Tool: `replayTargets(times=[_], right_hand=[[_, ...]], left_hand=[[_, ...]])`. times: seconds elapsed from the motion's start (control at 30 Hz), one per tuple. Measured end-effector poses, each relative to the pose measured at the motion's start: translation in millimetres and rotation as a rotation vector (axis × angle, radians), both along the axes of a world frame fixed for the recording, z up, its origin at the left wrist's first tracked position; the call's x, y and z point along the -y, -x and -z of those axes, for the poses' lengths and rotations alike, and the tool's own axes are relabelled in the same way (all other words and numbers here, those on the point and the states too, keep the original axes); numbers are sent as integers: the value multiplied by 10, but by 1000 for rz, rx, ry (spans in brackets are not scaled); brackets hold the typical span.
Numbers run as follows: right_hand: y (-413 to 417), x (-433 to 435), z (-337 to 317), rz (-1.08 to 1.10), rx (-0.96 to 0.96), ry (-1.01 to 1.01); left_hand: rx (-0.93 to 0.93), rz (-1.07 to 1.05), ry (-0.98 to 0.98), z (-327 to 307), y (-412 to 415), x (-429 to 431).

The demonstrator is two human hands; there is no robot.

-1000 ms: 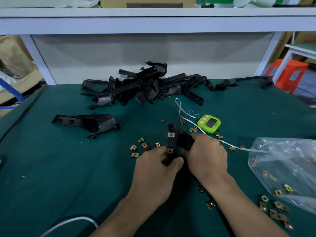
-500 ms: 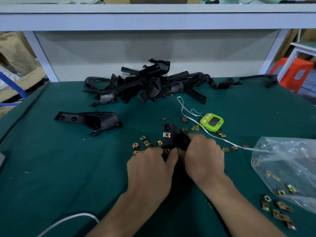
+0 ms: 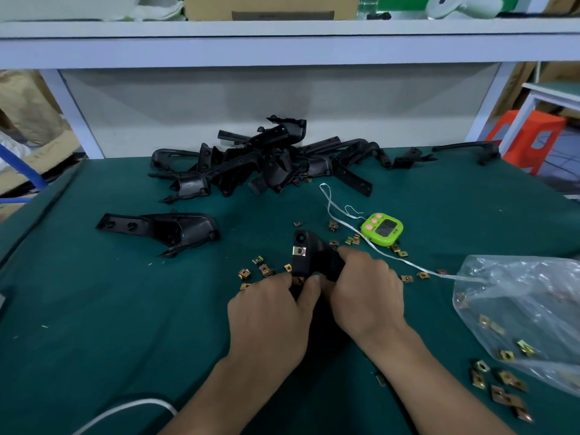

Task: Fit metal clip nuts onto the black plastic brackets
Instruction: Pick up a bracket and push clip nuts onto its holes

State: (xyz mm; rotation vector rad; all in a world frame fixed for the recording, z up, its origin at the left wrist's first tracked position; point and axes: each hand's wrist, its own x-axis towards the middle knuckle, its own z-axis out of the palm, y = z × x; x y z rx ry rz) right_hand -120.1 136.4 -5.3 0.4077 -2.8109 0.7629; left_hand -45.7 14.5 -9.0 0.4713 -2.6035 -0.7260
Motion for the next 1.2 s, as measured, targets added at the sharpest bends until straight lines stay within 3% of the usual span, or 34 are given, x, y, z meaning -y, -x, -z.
replayTargets(times=[0.3,0.5,0.6,0.83,0.97,1.1,1.2], right_hand=[[108,-110,-152,-242,185,154],[191,-339,-385,-322,396,303],[130,-492,-496,-289,506,498],[-79,-1268,-829,-176,665,1092],[-211,-2101,-976,56,595,1267],[-424,-2939,-954,300,535,1399],[-526,-3438,-859,472,558,1521]], left_hand=[[-69,57,34,6,73,108],[-101,143,-139,-131,259,101],[-119,153,-250,-276,412,21],[-214,311,-554,-617,880,-867],[-25,537,-662,-783,1185,-1739],[176,792,-595,-842,1400,-2672],[305,872,-505,-822,1460,-3343]])
